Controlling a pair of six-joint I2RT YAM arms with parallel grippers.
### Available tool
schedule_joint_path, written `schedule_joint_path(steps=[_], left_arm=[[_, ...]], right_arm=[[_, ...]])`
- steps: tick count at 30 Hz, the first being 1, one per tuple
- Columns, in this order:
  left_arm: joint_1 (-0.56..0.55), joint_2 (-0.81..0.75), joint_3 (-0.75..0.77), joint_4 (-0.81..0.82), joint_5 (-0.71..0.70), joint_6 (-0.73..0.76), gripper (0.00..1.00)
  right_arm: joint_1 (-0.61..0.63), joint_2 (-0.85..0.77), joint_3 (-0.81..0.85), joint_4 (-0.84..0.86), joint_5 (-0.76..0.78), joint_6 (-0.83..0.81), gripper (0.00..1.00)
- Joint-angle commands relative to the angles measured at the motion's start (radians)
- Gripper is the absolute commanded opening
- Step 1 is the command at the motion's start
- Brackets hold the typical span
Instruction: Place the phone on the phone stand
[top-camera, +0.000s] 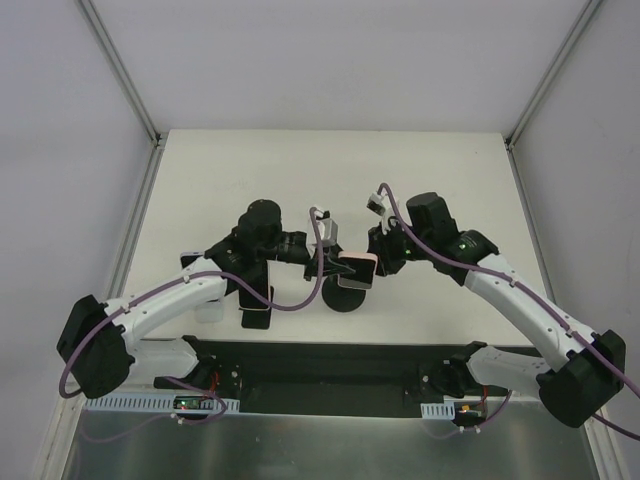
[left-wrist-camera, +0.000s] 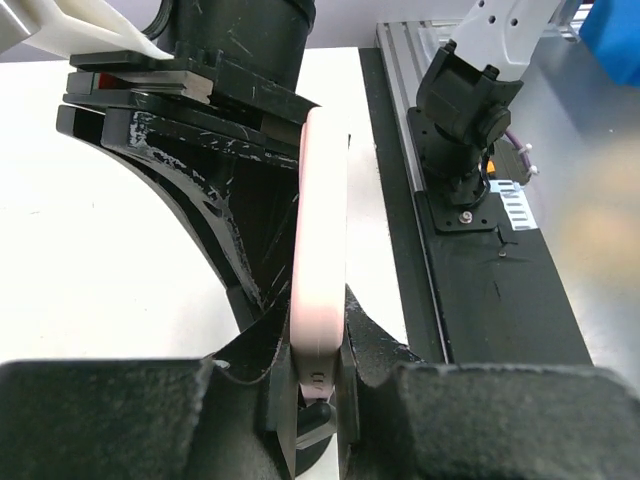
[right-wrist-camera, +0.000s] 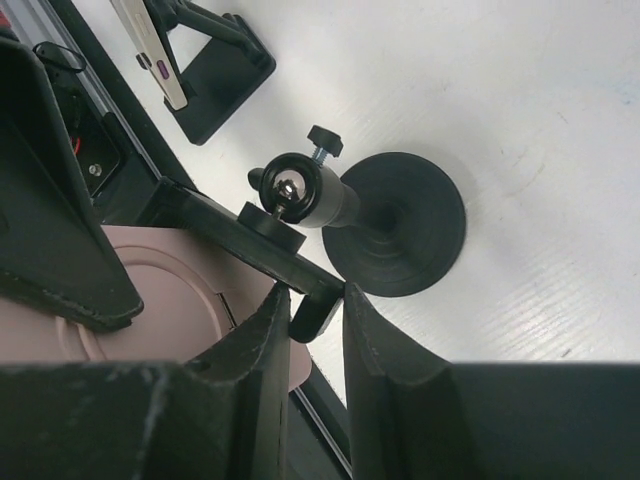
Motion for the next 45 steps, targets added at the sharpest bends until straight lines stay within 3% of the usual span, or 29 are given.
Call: schedule_joint_path(steps=[1,3,5,14,22,32,35,36,38,40,42,43,45], left_arm=[[0.049,0.032,0.028,0.119,0.049,-0.063,0.00],[0.049,0.104,0.117,0.112,0.210,-0.108,0.00],[0.049,0.193,0.193,0.035,0.267,-0.100,0.00],[0.058,0.222,0.220,-0.086,0.214,-0.011,0.00],[0.067,0.318,0.290,-0.114,0.370,-0.033,0.00],[0.077,0.347,0.352,-0.193,0.358,0.015,0.00],[0.084,0.296,0.303,-0.195,0.239,0.041,0.00],[0.084,0.251,0.283,-0.194,0.106,0.042,0.00],[0.084,0.207,0.225,-0.188,-0.031,0.033,0.00],[0.084,0.138,0.180,-0.180,-0.298,-0.046,0.00],[0.074,0.060,0.140,-0.177,-0.486,-0.106,0.00],[0.063,0.036,0.099,-0.177,-0.705,-0.155,0.00],[0.000,-0.027,0.057,-0.169,-0.919,-0.217,0.00]], right_arm=[[-0.015,-0.022,0.007,-0.012,-0.047,0.008,0.01],[-0.017,-0.002,0.020,-0.019,-0.071,0.002,0.01],[-0.017,0.012,0.026,-0.018,-0.075,-0.012,0.01],[-0.018,0.038,0.039,-0.028,-0.117,-0.039,0.01],[-0.018,0.047,0.053,-0.028,-0.170,-0.091,0.01],[-0.017,0.086,0.087,-0.044,-0.166,-0.098,0.01],[-0.018,0.063,0.075,-0.050,-0.083,-0.073,0.01],[-0.018,0.043,0.069,-0.048,-0.063,-0.065,0.01],[-0.018,0.024,0.038,-0.042,0.007,-0.036,0.01],[-0.005,-0.009,0.015,-0.025,0.070,0.031,0.01],[0.023,-0.055,-0.014,-0.022,0.263,0.115,0.00],[0.061,-0.074,-0.026,-0.015,0.414,0.149,0.00],[0.109,-0.124,-0.066,0.008,0.561,0.227,0.00]])
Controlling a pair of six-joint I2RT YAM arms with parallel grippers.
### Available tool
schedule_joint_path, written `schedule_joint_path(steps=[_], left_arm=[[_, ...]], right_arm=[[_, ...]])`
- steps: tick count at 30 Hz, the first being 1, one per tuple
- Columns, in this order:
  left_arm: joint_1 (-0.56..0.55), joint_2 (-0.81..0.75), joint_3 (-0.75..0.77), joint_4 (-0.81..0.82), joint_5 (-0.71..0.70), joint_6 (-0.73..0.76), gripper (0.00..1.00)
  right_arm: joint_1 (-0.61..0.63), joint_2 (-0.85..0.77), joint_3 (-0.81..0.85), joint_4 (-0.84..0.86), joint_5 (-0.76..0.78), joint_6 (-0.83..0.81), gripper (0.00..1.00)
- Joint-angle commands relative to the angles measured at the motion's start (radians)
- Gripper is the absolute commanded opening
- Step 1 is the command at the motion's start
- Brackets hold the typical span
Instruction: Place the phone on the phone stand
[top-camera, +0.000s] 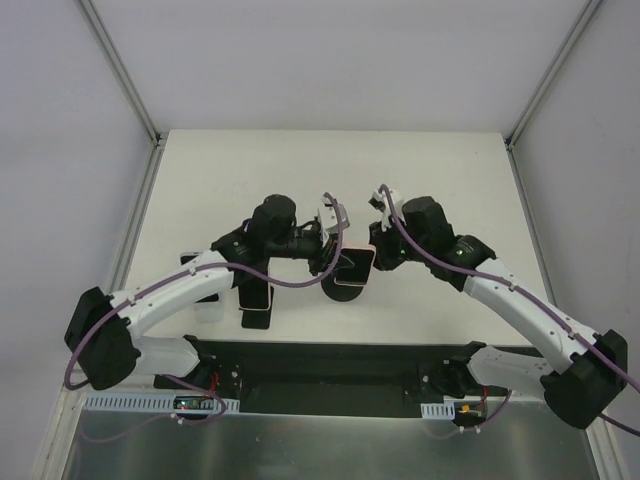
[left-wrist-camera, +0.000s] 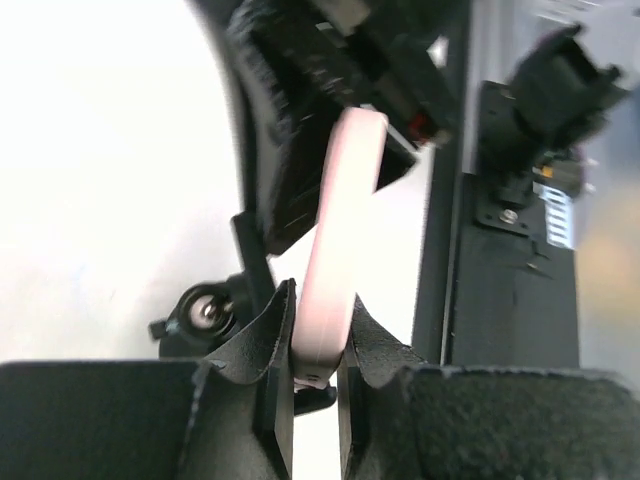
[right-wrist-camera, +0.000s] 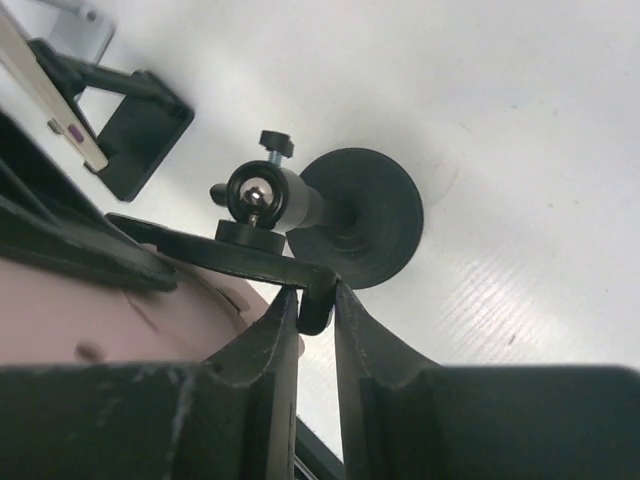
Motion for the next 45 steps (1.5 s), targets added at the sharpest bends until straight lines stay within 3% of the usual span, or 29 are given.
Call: schedule_joint_path(steps=[1,4,5,11,15,20,21,22,25,26,29,32,35,36,39,42,45], left_arm=[[-0.045,-0.142,-0.093,0.075,-0.898,-0.193,0.00],[-0.147,-0.129,-0.096,0.098,-1.133,-0.270,0.00],[-0.170,-0.113,-0.089,0.098,-1.290,-0.286,0.00],[-0.226,0.045,-0.038,0.123,-1.562,-0.352,0.00],[-0.229,0.068,-0.058,0.222,-1.443,-0.335,0.00],[-0.230,0.059,-0.090,0.241,-1.323,-0.313,0.00],[-0.230,0.052,-0.111,0.257,-1.286,-0.303,0.00],[-0.229,0.046,-0.124,0.276,-1.201,-0.287,0.00],[-0.229,0.029,-0.150,0.299,-0.995,-0.240,0.00],[-0.229,0.029,-0.152,0.290,-0.963,-0.235,0.00],[-0.229,0.022,-0.142,0.238,-0.910,-0.252,0.00],[-0.229,-0.009,-0.159,0.233,-0.849,-0.247,0.00],[-0.229,-0.053,-0.162,0.203,-0.731,-0.212,0.00],[-0.227,-0.067,-0.159,0.189,-0.690,-0.185,0.00],[-0.220,-0.141,-0.165,0.146,-0.460,-0.130,0.00],[-0.177,-0.231,-0.188,0.106,-0.232,-0.109,0.00],[-0.145,-0.317,-0.196,0.010,-0.090,-0.053,0.00]], right_arm=[[0.118,-0.145,-0.068,-0.046,0.428,0.246,0.01],[0.218,-0.180,-0.108,-0.009,0.653,0.383,0.00],[0.241,-0.188,-0.114,-0.009,0.700,0.425,0.00],[0.528,-0.182,-0.054,-0.132,1.144,0.708,0.00],[0.658,-0.122,-0.011,-0.108,1.215,0.741,0.00],[0.701,-0.121,0.027,-0.101,1.186,0.738,0.00],[0.705,-0.136,0.014,-0.072,1.173,0.677,0.00],[0.700,-0.153,-0.005,-0.019,1.104,0.619,0.00],[0.692,-0.213,-0.016,0.055,0.929,0.404,0.44],[0.692,-0.249,-0.017,0.057,0.883,0.360,0.65],[0.689,-0.338,-0.031,-0.010,0.774,0.258,0.82],[0.648,-0.436,-0.060,-0.060,0.700,0.195,0.90],[0.515,-0.501,-0.088,-0.077,0.562,0.167,0.91],[0.417,-0.506,-0.094,-0.077,0.509,0.166,0.91],[0.221,-0.472,-0.105,-0.065,0.202,0.114,0.89],[0.107,-0.409,-0.120,-0.039,-0.058,0.079,0.87],[0.083,-0.352,-0.148,0.017,-0.233,0.051,0.86]])
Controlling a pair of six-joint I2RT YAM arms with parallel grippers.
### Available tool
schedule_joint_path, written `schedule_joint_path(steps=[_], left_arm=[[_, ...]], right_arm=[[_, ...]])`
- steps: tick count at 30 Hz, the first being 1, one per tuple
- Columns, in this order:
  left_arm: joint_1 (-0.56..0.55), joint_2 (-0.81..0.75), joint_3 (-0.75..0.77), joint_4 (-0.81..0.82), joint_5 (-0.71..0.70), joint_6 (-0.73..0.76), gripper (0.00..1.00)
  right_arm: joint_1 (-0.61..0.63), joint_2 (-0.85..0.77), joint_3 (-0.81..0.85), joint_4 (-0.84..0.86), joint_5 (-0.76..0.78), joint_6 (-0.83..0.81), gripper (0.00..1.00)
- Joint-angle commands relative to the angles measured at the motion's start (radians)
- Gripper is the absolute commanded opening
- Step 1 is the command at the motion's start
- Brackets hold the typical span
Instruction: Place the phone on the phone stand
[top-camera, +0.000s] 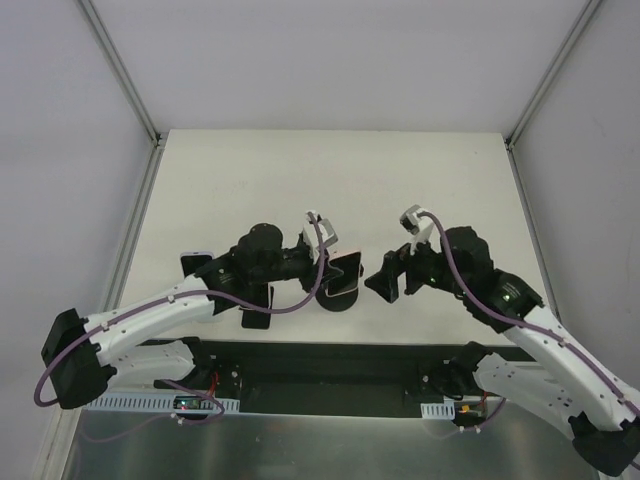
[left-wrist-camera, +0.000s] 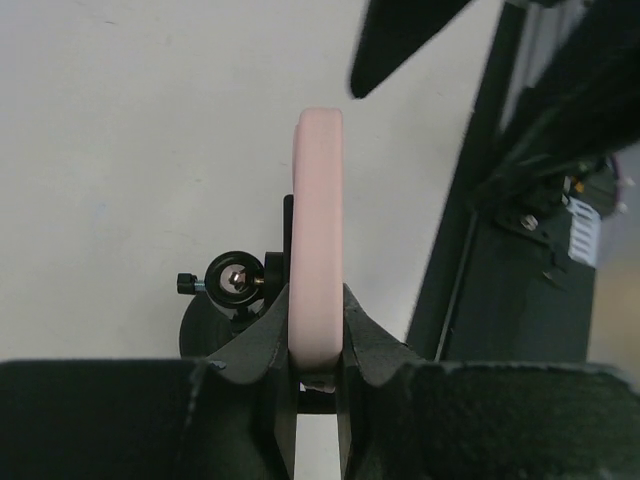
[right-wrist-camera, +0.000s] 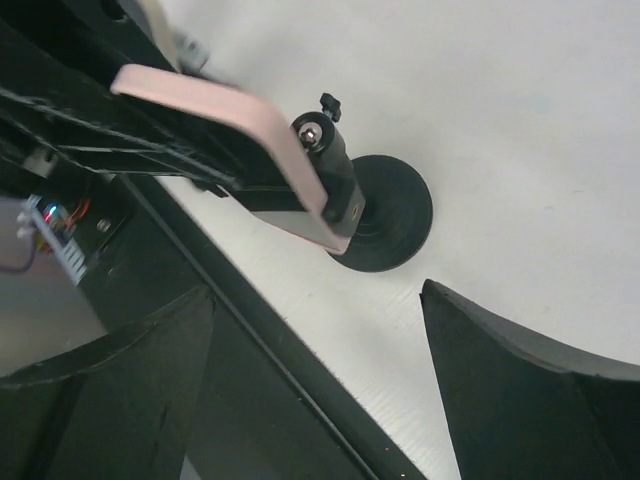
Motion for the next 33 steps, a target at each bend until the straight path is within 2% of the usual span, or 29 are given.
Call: schedule_joint_path(steps=[1,5,11,15,18,19,21,24,25,29,33], left_arm=[[0.034,-0.157,-0.005,-0.118,0.372,0.095,0.00],[0.075,-0.220,-0.033,-0.151,0.480,0.118,0.00],[0.077,-0.228,-0.065,-0.148,0.543,0.151,0.00],[0.077,-0.227,-0.088,-0.129,0.529,0.188,0.00],[0.077,-0.243,-0.108,-0.117,0.494,0.214,0.00],[0.077,-0.259,-0.114,-0.114,0.486,0.222,0.00],[0.077,-0.271,-0.123,-0.111,0.468,0.233,0.00],[0.082,-0.279,-0.120,-0.111,0.469,0.230,0.00],[0.089,-0.267,-0.114,-0.112,0.499,0.221,0.00],[0.141,-0.218,-0.077,-0.146,0.575,0.150,0.00],[0.144,-0.225,-0.099,-0.163,0.492,0.118,0.00]], right_arm=[[-0.031,0.093,-0.048,0.112,-0.422,-0.079,0.84],[0.012,0.131,-0.082,0.186,-0.472,-0.098,0.82],[0.119,0.193,-0.111,0.289,-0.397,-0.123,0.83],[0.182,0.251,-0.083,0.303,-0.322,-0.128,0.80],[0.202,0.297,-0.060,0.312,-0.283,-0.103,0.65],[0.208,0.308,-0.060,0.326,-0.270,-0.096,0.54],[0.210,0.311,-0.078,0.352,-0.248,-0.059,0.43],[0.211,0.314,-0.109,0.427,-0.262,-0.016,0.04],[0.211,0.315,-0.117,0.467,-0.269,-0.013,0.01],[0.233,0.317,-0.151,0.567,-0.239,0.001,0.00],[0.239,0.326,-0.164,0.631,-0.204,0.012,0.00]])
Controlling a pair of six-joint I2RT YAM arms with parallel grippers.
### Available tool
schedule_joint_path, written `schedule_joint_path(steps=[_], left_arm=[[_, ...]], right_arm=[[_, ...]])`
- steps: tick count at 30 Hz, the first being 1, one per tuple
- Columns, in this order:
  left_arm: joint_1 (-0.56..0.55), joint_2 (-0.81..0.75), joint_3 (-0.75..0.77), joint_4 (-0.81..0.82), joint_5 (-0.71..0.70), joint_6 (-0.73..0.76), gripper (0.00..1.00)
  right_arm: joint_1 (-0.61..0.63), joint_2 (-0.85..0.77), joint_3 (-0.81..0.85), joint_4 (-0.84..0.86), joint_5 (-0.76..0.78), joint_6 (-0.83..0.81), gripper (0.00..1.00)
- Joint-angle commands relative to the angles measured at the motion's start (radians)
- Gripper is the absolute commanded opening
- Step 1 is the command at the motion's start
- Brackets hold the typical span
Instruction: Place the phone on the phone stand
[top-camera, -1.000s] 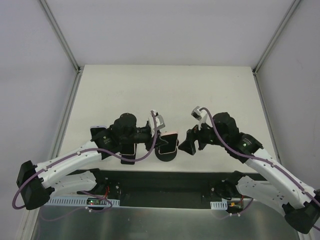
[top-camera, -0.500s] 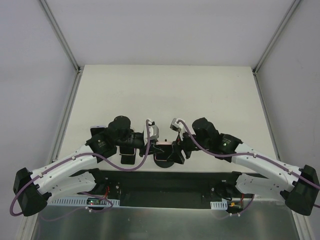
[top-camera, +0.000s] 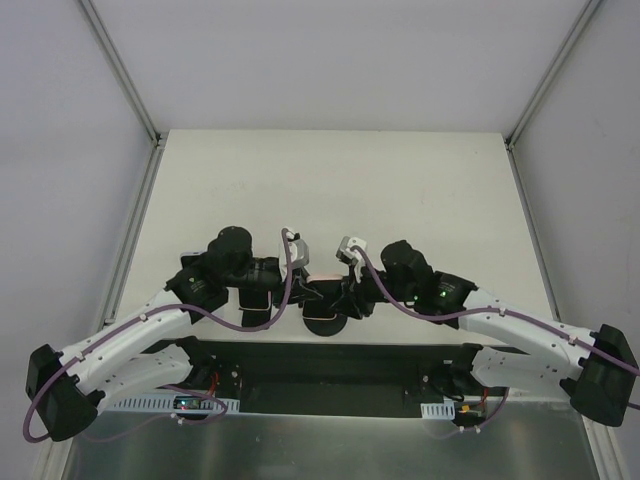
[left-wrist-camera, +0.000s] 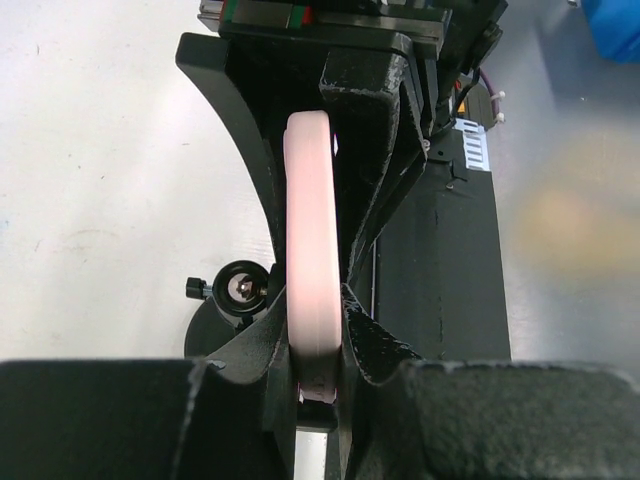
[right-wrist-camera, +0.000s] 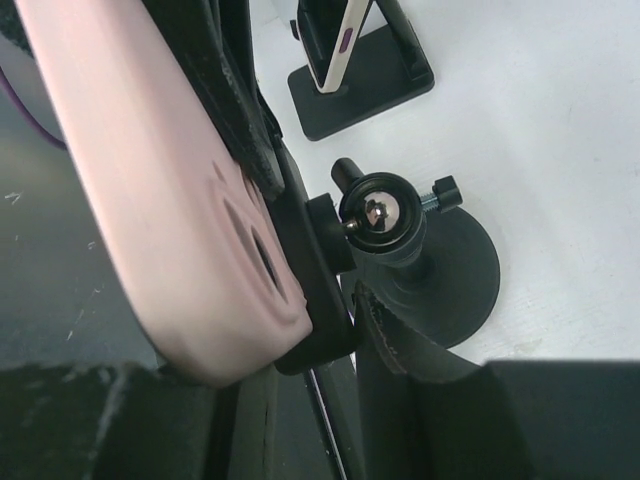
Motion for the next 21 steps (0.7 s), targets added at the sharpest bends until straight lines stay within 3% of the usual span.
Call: schedule_joint_path(steps=[1,3,4,7,10,11,13,14,16,21], left_arm=[[-0.007,-0.005,-0.002,0.020,-0.036,-0.016,0.00],[-0.007,-0.026,-0.008,0.014,-0.108,-0.039,0.02],[-0.005,-0.055,-0.011,0.012,-0.128,-0.049,0.13],[-0.002,-0.118,-0.010,-0.005,-0.184,-0.065,0.33],[-0.002,-0.178,-0.004,-0.044,-0.221,-0.077,0.46],[-0.002,-0.192,0.000,-0.055,-0.225,-0.082,0.70],[-0.002,-0.238,0.001,-0.094,-0.259,-0.082,0.80],[-0.002,-0.255,0.004,-0.109,-0.273,-0.083,0.94],[-0.001,-0.302,0.010,-0.158,-0.325,-0.083,0.99],[-0.002,-0.420,0.018,-0.210,-0.405,-0.131,0.99]], right_arm=[[0.013,0.034,-0.017,0.264,0.052,0.130,0.00],[0.028,0.049,-0.011,0.279,0.075,0.122,0.00],[0.036,0.069,-0.006,0.288,0.085,0.121,0.00],[0.046,0.103,0.003,0.336,0.090,0.134,0.00],[0.050,0.140,0.020,0.364,0.058,0.141,0.00],[0.051,0.149,0.026,0.362,0.049,0.139,0.01],[0.051,0.175,0.058,0.323,0.023,0.115,0.00],[0.050,0.178,0.074,0.293,0.029,0.102,0.00],[0.048,0.175,0.100,0.223,0.039,0.059,0.00],[0.010,0.201,0.149,0.069,-0.084,-0.025,0.00]])
